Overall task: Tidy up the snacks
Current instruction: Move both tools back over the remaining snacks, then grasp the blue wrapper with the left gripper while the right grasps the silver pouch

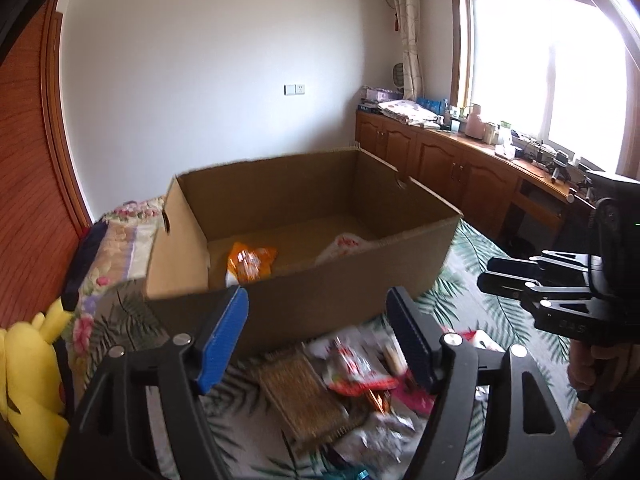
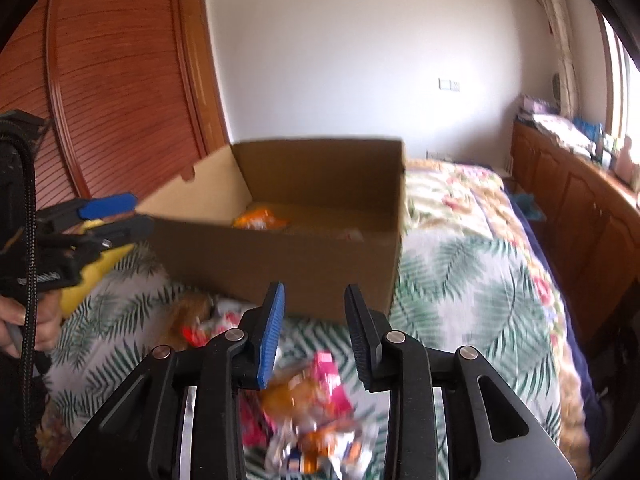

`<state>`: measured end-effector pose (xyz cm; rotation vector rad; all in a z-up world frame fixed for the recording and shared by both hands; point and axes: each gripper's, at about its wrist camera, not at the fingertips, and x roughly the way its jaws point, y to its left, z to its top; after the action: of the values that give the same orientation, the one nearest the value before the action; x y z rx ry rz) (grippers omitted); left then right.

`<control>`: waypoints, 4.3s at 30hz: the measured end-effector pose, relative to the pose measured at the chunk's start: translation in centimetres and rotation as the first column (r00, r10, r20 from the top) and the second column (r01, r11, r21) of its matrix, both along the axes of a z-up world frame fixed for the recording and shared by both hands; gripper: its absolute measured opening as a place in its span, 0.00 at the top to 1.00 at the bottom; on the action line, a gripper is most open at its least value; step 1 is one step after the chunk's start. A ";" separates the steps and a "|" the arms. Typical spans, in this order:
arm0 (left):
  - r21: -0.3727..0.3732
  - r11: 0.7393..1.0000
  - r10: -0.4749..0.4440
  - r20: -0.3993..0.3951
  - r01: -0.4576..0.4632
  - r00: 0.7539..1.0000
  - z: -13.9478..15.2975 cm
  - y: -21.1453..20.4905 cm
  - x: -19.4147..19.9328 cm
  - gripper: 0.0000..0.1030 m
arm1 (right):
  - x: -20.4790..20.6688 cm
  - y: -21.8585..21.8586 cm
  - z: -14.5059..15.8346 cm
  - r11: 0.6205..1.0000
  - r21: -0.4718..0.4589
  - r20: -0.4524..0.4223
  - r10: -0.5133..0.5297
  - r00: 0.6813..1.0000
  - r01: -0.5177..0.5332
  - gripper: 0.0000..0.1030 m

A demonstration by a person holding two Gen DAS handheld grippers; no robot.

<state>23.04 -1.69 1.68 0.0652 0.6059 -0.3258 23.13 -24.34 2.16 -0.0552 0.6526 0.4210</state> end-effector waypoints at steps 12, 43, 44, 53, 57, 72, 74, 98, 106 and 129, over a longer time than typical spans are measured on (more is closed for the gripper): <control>0.018 1.000 0.020 -0.108 -0.019 0.994 -5.6 -0.2 -4.1 0.30 | -2.5 -2.1 -4.6 0.998 -0.044 -0.090 -0.051 0.995 0.047 0.50; 0.048 0.997 0.073 -0.221 -0.064 0.973 -10.9 0.6 -7.4 0.32 | -3.2 0.7 -9.2 0.974 -0.223 -0.196 0.006 0.981 -0.051 0.18; 0.050 0.997 0.072 -0.224 -0.063 0.972 -11.0 0.6 -7.4 0.33 | -3.2 0.7 -9.3 0.974 -0.222 -0.199 0.010 0.980 -0.055 0.18; 0.055 0.997 0.061 -0.236 -0.049 0.970 -11.3 0.0 -7.9 0.49 | -3.3 0.7 -9.4 0.973 -0.223 -0.197 0.009 0.980 -0.054 0.16; 0.043 0.998 0.044 -0.240 -0.034 0.970 -11.2 -0.3 -8.2 0.64 | -3.3 0.7 -9.4 0.973 -0.223 -0.196 0.009 0.981 -0.054 0.16; 0.054 0.997 0.069 -0.229 -0.058 0.971 -10.7 0.1 -9.3 0.77 | -3.4 0.6 -9.4 0.973 -0.223 -0.196 0.010 0.981 -0.054 0.16; 0.051 0.997 0.076 -0.225 -0.066 0.971 -10.6 0.4 -9.2 0.77 | -3.3 0.6 -9.4 0.973 -0.222 -0.196 0.010 0.981 -0.054 0.16; 0.008 0.997 0.071 -0.165 -0.070 0.984 -8.7 0.7 -9.5 0.77 | -3.9 0.1 -9.0 0.977 -0.210 -0.192 -0.005 0.981 -0.036 0.28; 0.000 0.997 0.072 -0.172 -0.073 0.982 -9.0 0.8 -9.5 0.76 | -4.3 -2.0 -8.1 0.993 -0.120 -0.188 -0.016 0.982 -0.007 0.61; -0.011 0.999 0.051 -0.141 -0.053 0.989 -7.7 -0.4 -9.5 0.76 | -6.9 -4.1 -5.0 0.991 -0.133 -0.098 -0.042 0.994 0.028 0.69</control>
<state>13.52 -2.06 -5.97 0.0120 0.7439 -0.2860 16.23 -28.44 -2.85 -0.1480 0.7796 0.3482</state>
